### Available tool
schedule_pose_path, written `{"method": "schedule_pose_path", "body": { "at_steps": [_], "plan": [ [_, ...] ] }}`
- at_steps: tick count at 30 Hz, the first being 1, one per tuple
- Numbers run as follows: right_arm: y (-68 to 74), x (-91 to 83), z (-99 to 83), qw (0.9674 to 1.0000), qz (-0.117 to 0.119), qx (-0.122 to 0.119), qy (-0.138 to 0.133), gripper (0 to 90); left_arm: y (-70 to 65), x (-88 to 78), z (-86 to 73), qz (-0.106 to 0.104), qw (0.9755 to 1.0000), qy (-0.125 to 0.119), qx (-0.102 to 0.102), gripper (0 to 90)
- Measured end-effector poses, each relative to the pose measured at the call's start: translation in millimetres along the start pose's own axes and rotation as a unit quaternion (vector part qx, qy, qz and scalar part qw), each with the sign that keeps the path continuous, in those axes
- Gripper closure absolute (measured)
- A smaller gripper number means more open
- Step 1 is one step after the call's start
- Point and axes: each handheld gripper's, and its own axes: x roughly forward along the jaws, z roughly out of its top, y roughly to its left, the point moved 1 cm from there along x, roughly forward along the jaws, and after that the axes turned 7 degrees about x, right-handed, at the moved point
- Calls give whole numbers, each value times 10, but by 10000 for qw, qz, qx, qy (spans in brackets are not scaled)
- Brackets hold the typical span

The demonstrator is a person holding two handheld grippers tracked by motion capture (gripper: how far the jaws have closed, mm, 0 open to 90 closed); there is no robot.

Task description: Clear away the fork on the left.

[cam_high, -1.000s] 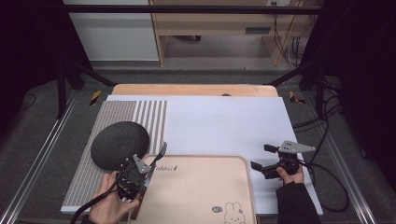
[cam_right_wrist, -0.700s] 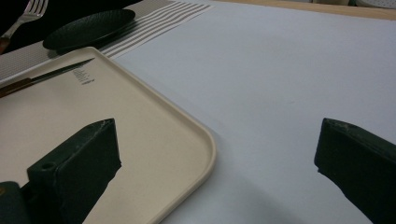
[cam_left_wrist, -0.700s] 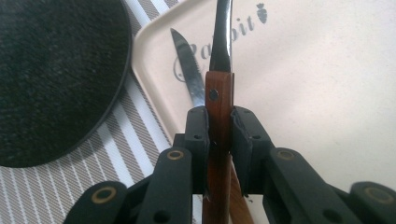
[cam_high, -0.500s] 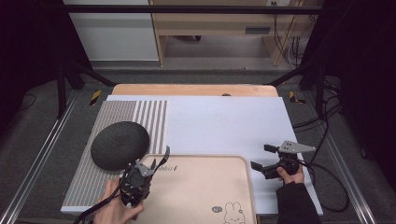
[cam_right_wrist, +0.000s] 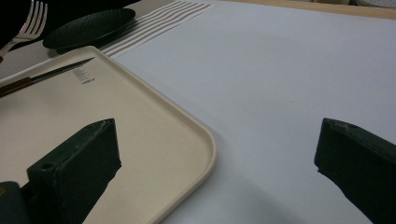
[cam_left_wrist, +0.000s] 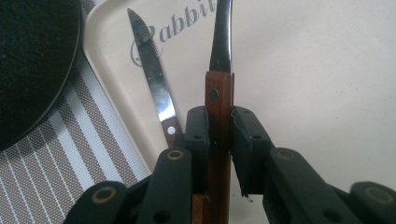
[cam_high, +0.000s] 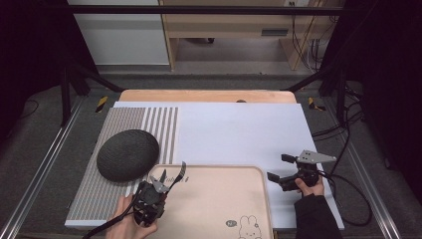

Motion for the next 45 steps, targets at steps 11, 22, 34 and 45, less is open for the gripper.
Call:
{"method": "schedule_pose_path", "body": {
  "at_steps": [11,22,34,45],
  "plan": [
    [0,0,0,10000,-1,-2,4,4,-91,84,-3,-148,9996,241,23,766],
    [-1,-2,1,10000,-4,-5,0,4,-123,198,-8,-195,9988,432,92,766],
    [-1,-1,0,10000,-9,-13,7,4,-146,344,-22,-243,9976,617,188,763],
    [0,2,-2,10000,-17,-19,13,4,-157,366,-44,-172,9977,439,491,761]
  ]
}}
